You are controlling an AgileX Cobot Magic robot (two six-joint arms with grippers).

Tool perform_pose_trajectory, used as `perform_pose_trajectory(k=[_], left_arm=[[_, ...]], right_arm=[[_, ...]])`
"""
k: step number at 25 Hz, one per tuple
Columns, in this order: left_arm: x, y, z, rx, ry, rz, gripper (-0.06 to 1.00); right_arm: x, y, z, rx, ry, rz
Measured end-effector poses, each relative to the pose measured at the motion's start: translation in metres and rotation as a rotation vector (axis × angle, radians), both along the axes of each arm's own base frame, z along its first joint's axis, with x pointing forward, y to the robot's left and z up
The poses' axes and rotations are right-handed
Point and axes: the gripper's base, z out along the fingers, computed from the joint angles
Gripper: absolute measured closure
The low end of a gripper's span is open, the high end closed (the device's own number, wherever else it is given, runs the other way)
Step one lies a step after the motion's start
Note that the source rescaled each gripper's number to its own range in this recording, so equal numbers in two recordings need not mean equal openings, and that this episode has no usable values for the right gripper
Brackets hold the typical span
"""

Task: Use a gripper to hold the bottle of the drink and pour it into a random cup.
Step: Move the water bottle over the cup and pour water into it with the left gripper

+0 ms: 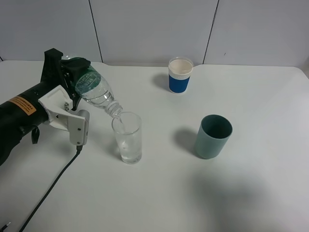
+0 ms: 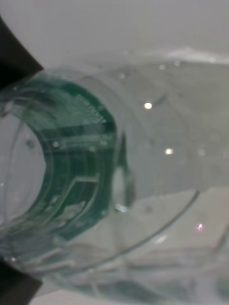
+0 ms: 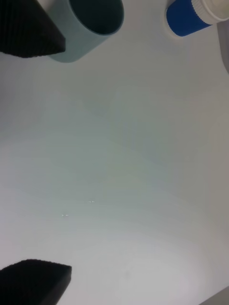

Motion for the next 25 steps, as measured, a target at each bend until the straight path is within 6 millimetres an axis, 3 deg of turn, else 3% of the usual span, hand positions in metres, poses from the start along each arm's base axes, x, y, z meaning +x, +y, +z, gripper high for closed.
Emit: perform_pose_trajectory(k=[25], left_arm=[[0.0000, 0.0000, 0.0000, 0.022, -0.009, -0.001, 0.94]], right_arm=[[0.0000, 0.0000, 0.0000, 0.000, 0.000, 0.000]])
